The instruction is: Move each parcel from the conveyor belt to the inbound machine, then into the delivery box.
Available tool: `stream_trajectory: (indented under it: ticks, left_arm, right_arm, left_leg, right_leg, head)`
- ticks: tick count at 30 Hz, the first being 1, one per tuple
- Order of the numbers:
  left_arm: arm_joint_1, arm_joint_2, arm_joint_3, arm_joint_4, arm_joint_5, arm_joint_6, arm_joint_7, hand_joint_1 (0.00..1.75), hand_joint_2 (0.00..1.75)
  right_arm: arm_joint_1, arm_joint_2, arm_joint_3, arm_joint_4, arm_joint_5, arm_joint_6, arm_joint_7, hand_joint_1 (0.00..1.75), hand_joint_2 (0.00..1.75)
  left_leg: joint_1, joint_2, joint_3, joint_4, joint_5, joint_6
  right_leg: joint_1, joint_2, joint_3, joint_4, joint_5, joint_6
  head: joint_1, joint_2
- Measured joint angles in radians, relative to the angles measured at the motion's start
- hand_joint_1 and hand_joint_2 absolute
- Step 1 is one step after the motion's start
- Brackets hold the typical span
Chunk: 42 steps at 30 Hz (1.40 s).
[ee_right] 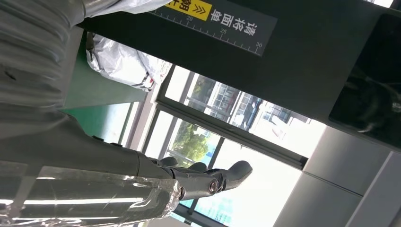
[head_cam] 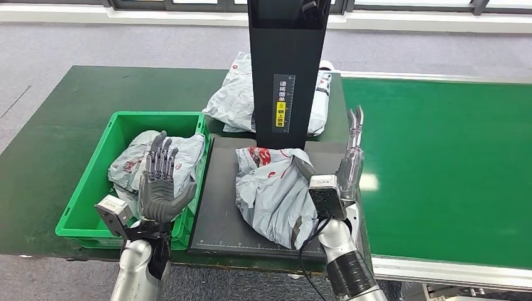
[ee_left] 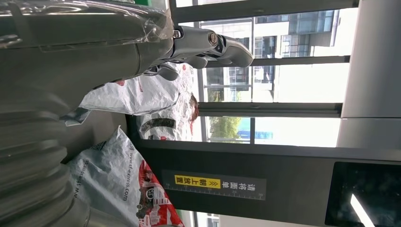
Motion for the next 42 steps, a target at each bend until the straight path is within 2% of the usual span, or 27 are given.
stream_trajectory:
  ticks: [15, 19, 21, 24, 27, 31, 33, 36, 37, 40, 41, 42]
  left_arm:
    - [0.001, 0.000, -0.003, -0.009, -0.007, -0.003, 0.000, 0.00, 1.75]
    - [0.000, 0.004, -0.061, -0.044, -0.049, -0.004, -0.001, 0.00, 1.75]
    - [0.001, 0.009, -0.110, -0.047, -0.070, 0.038, -0.001, 0.00, 1.75]
    - [-0.007, 0.016, -0.218, -0.011, -0.110, 0.158, -0.001, 0.00, 1.75]
    - [-0.038, 0.019, -0.334, 0.078, -0.144, 0.275, -0.001, 0.00, 1.75]
    - [-0.106, 0.010, -0.440, 0.264, -0.234, 0.408, 0.007, 0.00, 1.75]
    - [-0.164, -0.005, -0.489, 0.403, -0.357, 0.500, 0.082, 0.00, 1.75]
    - [-0.257, -0.031, -0.609, 0.607, -0.575, 0.596, 0.330, 0.00, 1.75]
    - [-0.281, -0.039, -0.649, 0.658, -0.609, 0.608, 0.386, 0.00, 1.75]
    - [-0.339, -0.052, -0.722, 0.763, -0.630, 0.618, 0.433, 0.00, 1.75]
    - [-0.353, -0.055, -0.737, 0.787, -0.631, 0.618, 0.438, 0.27, 1.75]
    - [-0.366, -0.056, -0.750, 0.805, -0.633, 0.618, 0.443, 0.70, 1.75]
  right_arm:
    - [0.000, -0.005, 0.000, 0.000, -0.001, -0.001, 0.000, 0.00, 1.75]
    - [0.000, -0.008, 0.001, 0.000, -0.012, 0.007, 0.000, 0.00, 1.75]
    - [0.000, -0.009, 0.001, 0.000, -0.015, 0.008, 0.000, 0.00, 1.75]
    - [0.000, -0.010, 0.002, 0.000, -0.018, 0.008, 0.000, 0.00, 1.75]
    - [-0.001, -0.010, 0.003, 0.000, -0.017, 0.007, 0.000, 0.00, 1.75]
    - [-0.001, -0.010, 0.004, 0.000, -0.009, 0.009, 0.000, 0.00, 1.75]
    - [-0.001, -0.010, 0.005, 0.000, -0.006, 0.015, 0.000, 0.00, 1.75]
    - [0.004, -0.006, 0.008, 0.000, 0.002, 0.024, 0.001, 0.00, 1.75]
    - [0.008, -0.005, 0.009, 0.000, 0.005, 0.023, 0.002, 0.00, 1.75]
    - [0.027, -0.010, 0.009, -0.012, 0.012, 0.011, 0.003, 0.00, 1.75]
    - [0.033, -0.013, 0.009, -0.018, 0.014, 0.008, 0.003, 0.00, 1.75]
    - [0.040, -0.016, 0.008, -0.024, 0.016, 0.006, 0.003, 0.00, 1.75]
  left_leg:
    - [0.000, 0.000, 0.000, 0.000, 0.000, 0.000]
    - [0.000, -0.001, 0.000, 0.000, 0.000, 0.000]
    - [0.000, -0.001, 0.000, 0.000, 0.000, 0.000]
    - [0.000, -0.001, 0.000, 0.000, 0.000, 0.000]
    - [0.000, -0.001, 0.000, 0.001, 0.000, 0.000]
    - [0.000, -0.001, 0.000, 0.001, 0.000, 0.000]
    - [0.000, -0.001, 0.000, 0.001, 0.000, 0.000]
    - [0.000, -0.001, 0.000, 0.001, 0.000, 0.000]
    - [0.000, -0.001, 0.000, 0.001, 0.000, 0.001]
    - [0.000, -0.001, 0.000, 0.001, 0.000, 0.001]
    - [0.000, -0.001, -0.001, 0.001, 0.000, 0.001]
    - [0.000, -0.001, -0.001, 0.001, 0.000, 0.001]
  right_leg:
    - [0.000, 0.000, 0.000, 0.000, 0.000, 0.000]
    - [0.000, -0.001, 0.001, 0.000, 0.000, 0.000]
    - [0.000, -0.001, 0.000, 0.000, 0.000, 0.000]
    - [0.000, -0.001, 0.000, 0.000, 0.000, 0.000]
    - [0.000, -0.001, 0.000, 0.000, 0.000, 0.000]
    - [0.000, -0.001, 0.000, 0.000, 0.000, 0.000]
    - [0.000, -0.001, 0.000, 0.000, 0.000, 0.000]
    - [0.000, -0.001, 0.001, 0.000, 0.001, 0.001]
    - [0.000, -0.001, 0.001, 0.000, 0.001, 0.000]
    - [0.000, -0.001, 0.001, 0.000, 0.001, 0.000]
    - [0.000, -0.001, 0.001, 0.000, 0.001, 0.000]
    - [0.000, -0.001, 0.001, 0.000, 0.001, 0.000]
  head:
    - [0.000, 0.000]
    - [0.000, 0.000]
    - [0.000, 0.000]
    - [0.000, 0.000]
    - [0.000, 0.000]
    - [0.000, 0.000]
    - [0.000, 0.000]
    - [0.000, 0.000]
    - [0.000, 0.000]
    - [0.000, 0.000]
    - [0.000, 0.000]
    - [0.000, 0.000]
